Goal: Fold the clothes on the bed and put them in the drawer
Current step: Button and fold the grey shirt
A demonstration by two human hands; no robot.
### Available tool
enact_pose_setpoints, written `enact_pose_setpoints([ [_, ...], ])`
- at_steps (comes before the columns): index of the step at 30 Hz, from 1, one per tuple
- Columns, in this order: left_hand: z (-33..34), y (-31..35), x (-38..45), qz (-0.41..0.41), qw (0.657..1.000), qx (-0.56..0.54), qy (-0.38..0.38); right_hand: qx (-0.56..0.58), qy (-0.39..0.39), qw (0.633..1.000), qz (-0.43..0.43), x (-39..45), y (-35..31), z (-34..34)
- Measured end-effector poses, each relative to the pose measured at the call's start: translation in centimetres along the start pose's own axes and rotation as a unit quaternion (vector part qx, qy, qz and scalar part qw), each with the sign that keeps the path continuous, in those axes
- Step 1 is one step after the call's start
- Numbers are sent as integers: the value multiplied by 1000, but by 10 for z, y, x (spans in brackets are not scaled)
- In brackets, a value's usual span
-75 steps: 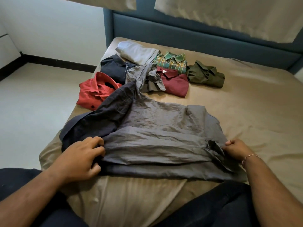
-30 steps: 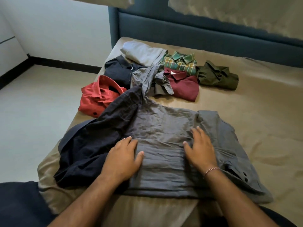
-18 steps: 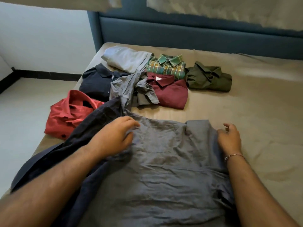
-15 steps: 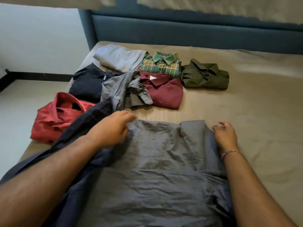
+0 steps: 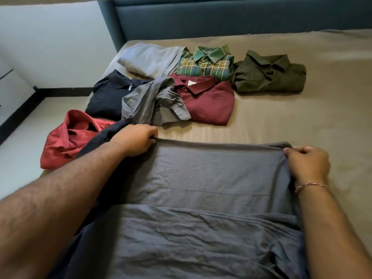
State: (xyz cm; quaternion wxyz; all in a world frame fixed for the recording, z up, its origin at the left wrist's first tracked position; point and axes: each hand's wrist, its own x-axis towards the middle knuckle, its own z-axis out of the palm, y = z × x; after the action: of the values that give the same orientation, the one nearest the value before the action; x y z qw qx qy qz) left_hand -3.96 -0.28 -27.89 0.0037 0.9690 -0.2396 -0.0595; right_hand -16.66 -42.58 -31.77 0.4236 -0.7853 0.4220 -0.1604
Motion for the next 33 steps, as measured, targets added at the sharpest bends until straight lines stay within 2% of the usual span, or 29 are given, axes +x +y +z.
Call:
enact_pose_setpoints([
  [2,1,-2,-5,39,998,4,57,-104,29,991,-79,-12,-6,2],
  [4,-1,1,-9,88,990,-5,114,-180,57,955,-230,-22,-12,6],
  [5,-4,0,-12,110,985,-13,130,-189,46,932,-306,-27,-16,11],
  [7,-12,4,-19,147,978,-19,149,-197,-37,885,-420,-40,-30,22],
  [9,-24,9,-28,187,970,8,156,-237,-129,840,-471,-59,-41,37],
  [11,-35,13,-39,223,961,52,153,-275,-170,813,-484,-76,-40,50],
  [13,-46,13,-53,247,954,86,147,-288,-175,814,-473,-83,-33,58],
  [15,-54,12,-64,269,947,112,134,-283,-144,816,-483,-81,-29,53],
  [19,-69,11,-93,297,934,154,128,-225,-87,817,-524,-84,-29,26],
  [24,-74,14,-138,286,926,179,168,-160,-130,812,-546,-119,-29,-14],
  [26,-75,14,-157,279,922,186,193,-187,-150,805,-543,-129,-29,-34],
  [30,-65,7,-212,237,926,169,242,-312,-122,787,-518,-155,-20,-77],
  [33,-38,13,-257,186,937,137,261,-413,-146,786,-435,-179,-11,-101],
])
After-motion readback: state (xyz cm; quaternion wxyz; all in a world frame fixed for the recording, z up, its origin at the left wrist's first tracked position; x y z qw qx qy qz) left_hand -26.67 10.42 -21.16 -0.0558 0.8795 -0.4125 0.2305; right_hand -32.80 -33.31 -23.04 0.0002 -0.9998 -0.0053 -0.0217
